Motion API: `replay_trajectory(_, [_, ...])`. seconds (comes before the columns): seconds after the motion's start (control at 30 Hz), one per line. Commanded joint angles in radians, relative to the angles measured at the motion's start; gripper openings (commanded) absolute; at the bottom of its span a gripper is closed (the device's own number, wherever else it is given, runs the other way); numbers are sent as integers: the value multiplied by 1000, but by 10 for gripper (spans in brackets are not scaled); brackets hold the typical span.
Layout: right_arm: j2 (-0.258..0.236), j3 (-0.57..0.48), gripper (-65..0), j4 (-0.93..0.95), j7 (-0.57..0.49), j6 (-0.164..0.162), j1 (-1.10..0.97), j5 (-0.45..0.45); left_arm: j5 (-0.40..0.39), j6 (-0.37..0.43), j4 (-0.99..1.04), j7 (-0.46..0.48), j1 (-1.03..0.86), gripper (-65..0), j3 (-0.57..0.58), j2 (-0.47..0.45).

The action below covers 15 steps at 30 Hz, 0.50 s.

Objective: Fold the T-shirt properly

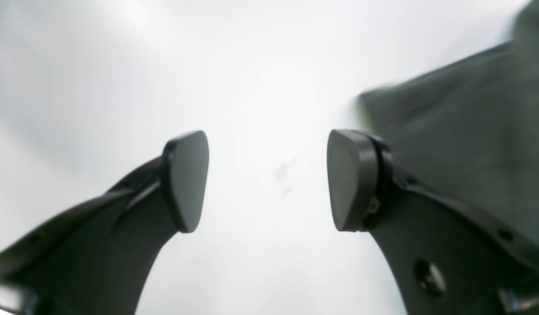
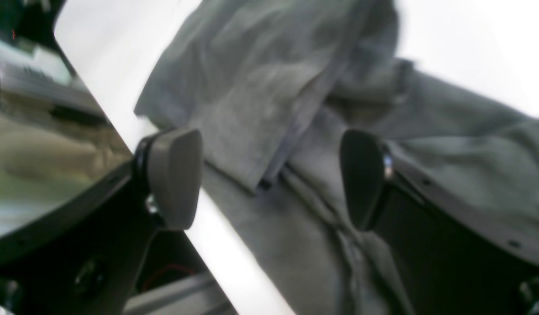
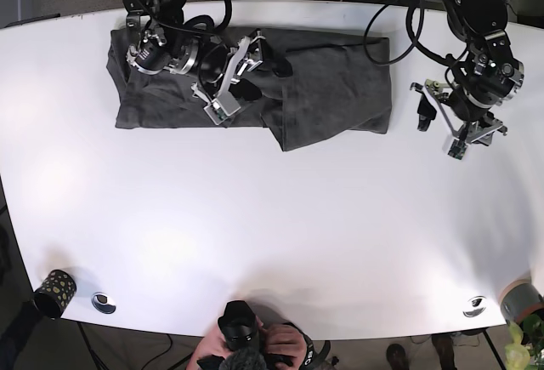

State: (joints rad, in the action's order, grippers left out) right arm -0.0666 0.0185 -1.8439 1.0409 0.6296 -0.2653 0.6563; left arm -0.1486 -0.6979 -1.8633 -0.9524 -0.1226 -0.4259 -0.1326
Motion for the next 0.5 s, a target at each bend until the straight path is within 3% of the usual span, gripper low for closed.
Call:
replay_trajectory(0.0, [0, -22, -190, -13, -18, 8, 8, -14, -42, 0, 12, 22, 11, -265, -29, -37])
replay_trajectory(0.23, [3, -111, -190, 80, -21, 8, 24, -48, -82, 0, 44, 22, -9, -265, -90, -83])
replay_trajectory(0.47, [3, -121, -192, 111, -21, 8, 45, -46, -85, 0, 47, 23, -25, -265, -100, -83])
